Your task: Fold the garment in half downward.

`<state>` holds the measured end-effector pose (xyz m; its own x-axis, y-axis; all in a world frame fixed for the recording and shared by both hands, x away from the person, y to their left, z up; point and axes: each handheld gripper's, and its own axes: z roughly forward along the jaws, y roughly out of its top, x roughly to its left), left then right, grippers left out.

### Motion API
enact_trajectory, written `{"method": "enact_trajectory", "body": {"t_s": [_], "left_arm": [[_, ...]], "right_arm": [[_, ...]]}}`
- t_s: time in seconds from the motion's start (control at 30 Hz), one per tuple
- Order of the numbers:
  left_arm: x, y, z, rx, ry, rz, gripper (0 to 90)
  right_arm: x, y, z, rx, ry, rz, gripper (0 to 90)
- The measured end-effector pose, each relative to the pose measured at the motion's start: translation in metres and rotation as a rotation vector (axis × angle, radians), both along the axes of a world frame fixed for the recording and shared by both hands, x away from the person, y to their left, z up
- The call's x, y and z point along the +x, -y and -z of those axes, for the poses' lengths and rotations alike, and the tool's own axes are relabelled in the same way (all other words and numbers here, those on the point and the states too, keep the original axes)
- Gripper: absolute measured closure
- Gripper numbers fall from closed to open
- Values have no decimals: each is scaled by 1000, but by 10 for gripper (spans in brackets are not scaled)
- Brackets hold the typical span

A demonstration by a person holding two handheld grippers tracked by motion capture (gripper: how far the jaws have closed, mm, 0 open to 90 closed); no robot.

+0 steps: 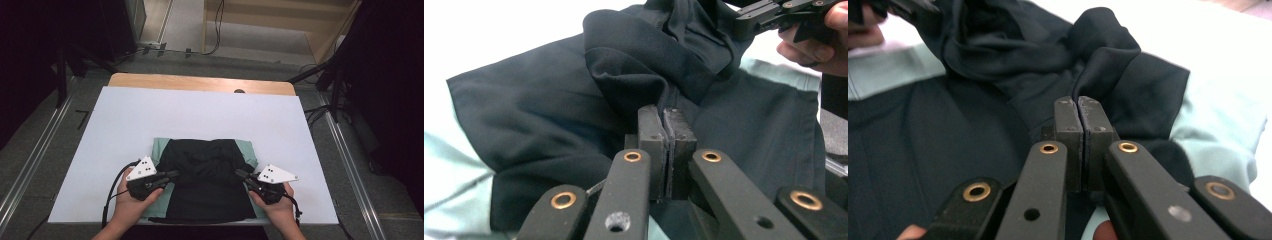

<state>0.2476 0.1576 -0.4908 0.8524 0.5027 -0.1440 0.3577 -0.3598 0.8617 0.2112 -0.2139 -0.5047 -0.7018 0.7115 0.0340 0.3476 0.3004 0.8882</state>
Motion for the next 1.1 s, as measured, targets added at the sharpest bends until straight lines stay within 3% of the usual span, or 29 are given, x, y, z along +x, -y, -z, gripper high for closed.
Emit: {"method": "enact_trajectory", "body": {"t_s": [0.2, 0.37, 0.53, 0.6, 0.67, 0.73, 0.83, 0.97, 1.1], "left_arm": [[-4, -3, 3, 31, -8, -7, 879], [-5, -7, 9, 48, -37, -32, 879], [-7, -5, 12, 76, -59, -20, 875], [-6, -7, 13, 64, -82, 6, 841], [-7, -10, 12, 38, -78, 7, 702], [-9, -14, 9, 6, -68, -1, 595], [-9, -19, 0, -32, -39, -29, 518], [-4, -21, -14, -67, -4, -61, 487], [9, -14, -22, -69, -10, -80, 463]], "right_arm": [[-2, 5, 4, 2, -56, 18, 871], [-5, 13, 9, -5, -92, 42, 871], [-5, 17, 13, -19, -141, 52, 869], [-4, 18, 14, -4, -165, 30, 792], [-5, 19, 12, 4, -156, 40, 611], [-7, 22, 6, 32, -147, 27, 533], [-7, 26, -7, 76, -115, 30, 494], [0, 23, -19, 93, -103, 35, 488], [10, 14, -30, 89, -93, 24, 487]]}}
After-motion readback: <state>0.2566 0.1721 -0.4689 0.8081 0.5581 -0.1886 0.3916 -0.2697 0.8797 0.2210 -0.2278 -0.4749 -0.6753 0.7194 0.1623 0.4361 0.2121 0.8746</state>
